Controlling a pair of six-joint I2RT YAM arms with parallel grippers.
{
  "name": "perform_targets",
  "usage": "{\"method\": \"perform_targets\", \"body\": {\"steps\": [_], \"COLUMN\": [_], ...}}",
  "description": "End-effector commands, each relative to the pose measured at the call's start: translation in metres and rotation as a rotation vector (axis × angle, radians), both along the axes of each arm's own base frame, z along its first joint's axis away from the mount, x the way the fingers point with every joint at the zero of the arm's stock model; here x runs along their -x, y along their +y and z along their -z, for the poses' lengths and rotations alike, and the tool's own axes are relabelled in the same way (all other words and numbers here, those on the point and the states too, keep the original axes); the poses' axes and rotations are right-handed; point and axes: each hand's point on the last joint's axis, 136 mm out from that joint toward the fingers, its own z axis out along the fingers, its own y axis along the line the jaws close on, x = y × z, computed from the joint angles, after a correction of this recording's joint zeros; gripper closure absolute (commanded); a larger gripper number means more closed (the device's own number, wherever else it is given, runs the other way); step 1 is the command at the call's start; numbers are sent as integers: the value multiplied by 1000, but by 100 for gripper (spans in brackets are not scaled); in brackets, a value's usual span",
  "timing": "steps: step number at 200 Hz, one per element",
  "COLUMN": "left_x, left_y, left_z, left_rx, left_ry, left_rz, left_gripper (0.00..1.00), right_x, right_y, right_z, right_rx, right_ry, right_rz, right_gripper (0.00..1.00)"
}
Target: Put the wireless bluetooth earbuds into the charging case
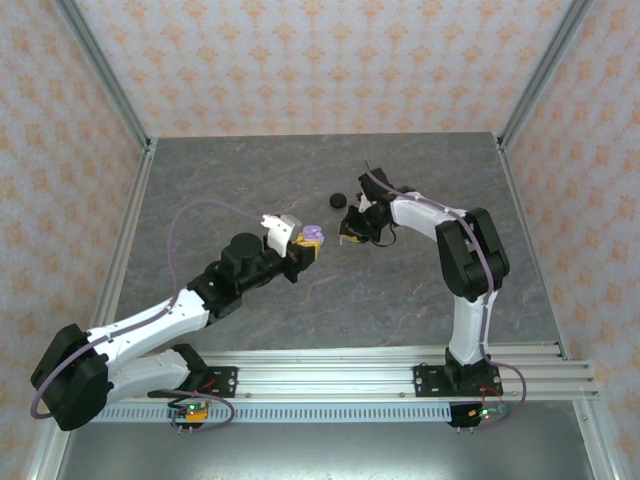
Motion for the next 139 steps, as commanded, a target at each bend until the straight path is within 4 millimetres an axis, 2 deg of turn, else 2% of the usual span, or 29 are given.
{"method": "perform_targets", "body": {"steps": [1, 63, 139], "left_x": [-9, -26, -40], "left_y": [6, 11, -7], "left_z": [-4, 12, 22], "left_rx": [55, 103, 140], "left_ry": [-7, 42, 82], "left_rz": [-47, -72, -10], "left_gripper": [88, 88, 88], "right_x": [-12, -14, -2], "right_y": [5, -3, 2], "right_z": [-32, -75, -130], "right_rx": [-105, -207, -302], "right_ry": [-83, -189, -306], "right_rz": [27, 55, -1], "right_gripper": [81, 81, 81]}}
